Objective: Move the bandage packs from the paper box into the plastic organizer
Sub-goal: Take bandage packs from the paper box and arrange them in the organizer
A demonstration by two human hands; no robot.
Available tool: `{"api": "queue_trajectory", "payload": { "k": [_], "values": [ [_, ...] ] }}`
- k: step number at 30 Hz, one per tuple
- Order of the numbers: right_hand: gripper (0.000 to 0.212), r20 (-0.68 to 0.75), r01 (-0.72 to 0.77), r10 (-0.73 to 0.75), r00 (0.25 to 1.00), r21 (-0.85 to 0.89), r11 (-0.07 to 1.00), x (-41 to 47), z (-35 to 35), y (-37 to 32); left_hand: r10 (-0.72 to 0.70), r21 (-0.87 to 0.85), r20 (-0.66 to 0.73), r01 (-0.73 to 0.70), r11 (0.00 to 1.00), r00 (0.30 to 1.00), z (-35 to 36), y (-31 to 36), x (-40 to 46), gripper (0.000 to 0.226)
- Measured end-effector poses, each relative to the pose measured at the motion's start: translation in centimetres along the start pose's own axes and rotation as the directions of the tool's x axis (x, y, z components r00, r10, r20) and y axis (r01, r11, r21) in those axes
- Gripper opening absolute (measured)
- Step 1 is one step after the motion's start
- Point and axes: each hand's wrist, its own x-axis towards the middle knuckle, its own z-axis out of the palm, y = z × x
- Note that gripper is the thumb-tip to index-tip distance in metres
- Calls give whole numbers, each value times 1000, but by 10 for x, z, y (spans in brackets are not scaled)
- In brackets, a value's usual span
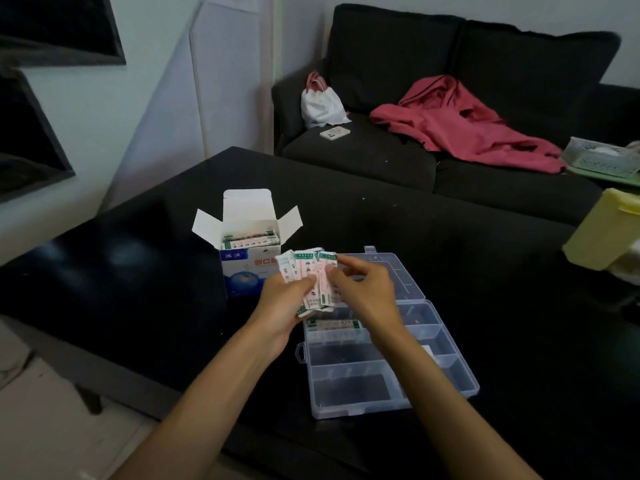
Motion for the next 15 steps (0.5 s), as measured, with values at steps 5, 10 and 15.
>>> {"api": "queue_trajectory", "payload": {
  "k": [5,10,15],
  "values": [
    [50,132,-10,12,991,-17,1000,0,-4,-5,54,-8,-99,-55,998,994,-3,-1,1,19],
    [38,21,-59,56,998,127,990,2,-11,-3,10,-51,64,-7,999,998,-3,4,-3,17],
    [39,133,-254,218,967,406,878,5,-22,-9,39,-42,39,-37,998,998,-5,5,1,17]
  ]
}}
